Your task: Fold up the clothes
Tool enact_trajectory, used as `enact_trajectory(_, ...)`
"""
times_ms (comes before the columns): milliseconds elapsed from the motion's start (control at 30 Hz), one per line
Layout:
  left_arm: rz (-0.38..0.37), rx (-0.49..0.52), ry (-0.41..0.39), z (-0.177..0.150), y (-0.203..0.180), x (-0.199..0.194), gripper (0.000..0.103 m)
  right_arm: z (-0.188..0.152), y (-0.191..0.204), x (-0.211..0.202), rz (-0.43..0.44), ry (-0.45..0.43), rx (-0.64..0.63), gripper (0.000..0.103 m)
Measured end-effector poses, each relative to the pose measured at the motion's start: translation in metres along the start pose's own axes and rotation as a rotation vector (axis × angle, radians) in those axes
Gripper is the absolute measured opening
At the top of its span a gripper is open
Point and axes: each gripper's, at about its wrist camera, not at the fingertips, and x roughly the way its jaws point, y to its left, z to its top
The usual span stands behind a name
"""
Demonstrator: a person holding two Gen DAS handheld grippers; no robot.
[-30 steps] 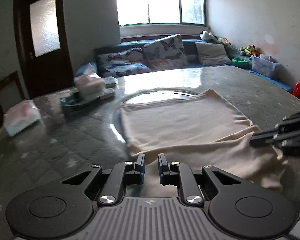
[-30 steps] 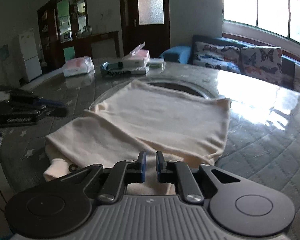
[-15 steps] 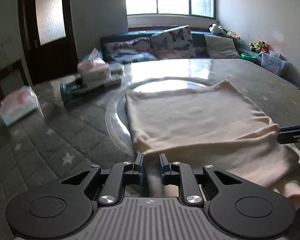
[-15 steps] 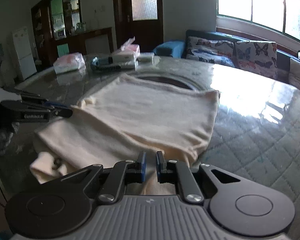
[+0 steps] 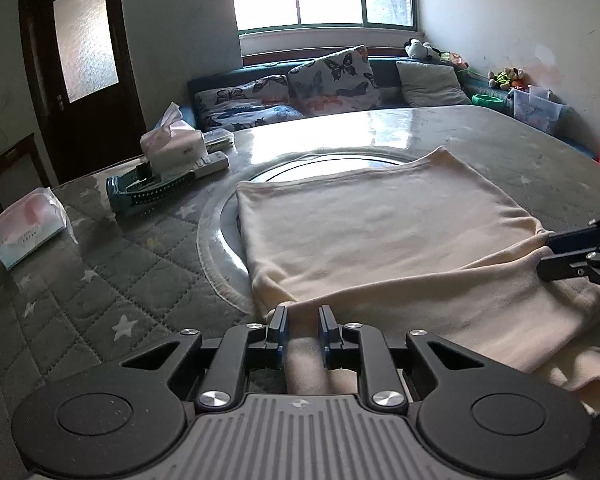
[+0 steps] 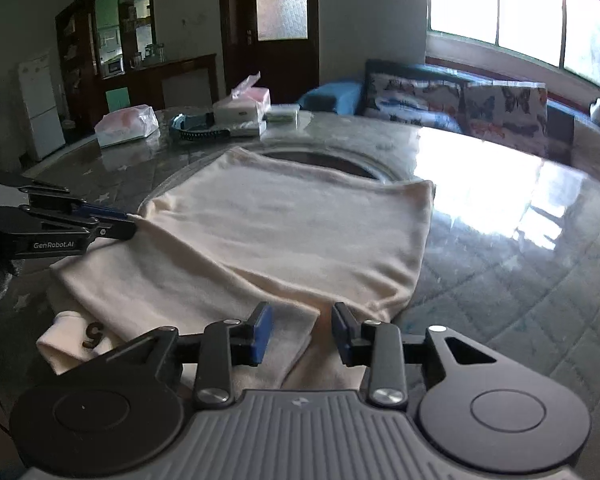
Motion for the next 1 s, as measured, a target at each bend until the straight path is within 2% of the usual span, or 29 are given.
enact_trajectory(67,0.003,0.0,-0.002,-0.001,0.0,0.0,0.019,-0.001,0.002,0.001,0.001,0.0,-0.006,0.023)
enact_trajectory(133,0.003,-0.005,-0.001,-0.001,0.001,0.0,0.019,0.001,0.002,0.002,-0.003,-0.006,-0.006,0.011)
enact_trajectory(200,0.004,-0.009,-0.001,-0.001,0.001,0.0,0.019,0.005,0.004,-0.001,-0.015,-0.027,-0.01,0.005)
enact_trajectory(333,0.009,-0.016,-0.002,-0.002,0.003,0.0,0.019,0.013,0.004,-0.011,-0.03,-0.074,-0.014,0.005)
enact_trajectory(500,0.012,-0.01,-0.003,-0.004,0.002,0.0,0.019,0.004,-0.002,0.005,-0.04,-0.008,0.006,0.006)
enact_trajectory(633,0.013,-0.006,0.002,-0.001,0.002,-0.001,0.019,0.005,-0.003,-0.003,-0.06,-0.034,-0.005,0.008)
enact_trajectory(833,0.012,-0.006,-0.012,0.002,-0.004,-0.007,0.019,0.017,0.015,-0.006,-0.005,-0.079,-0.07,0.011)
enact_trajectory(1000,0.003,0.012,-0.014,0.001,-0.005,-0.015,0.019,0.014,0.023,0.015,0.048,-0.023,-0.082,0.011)
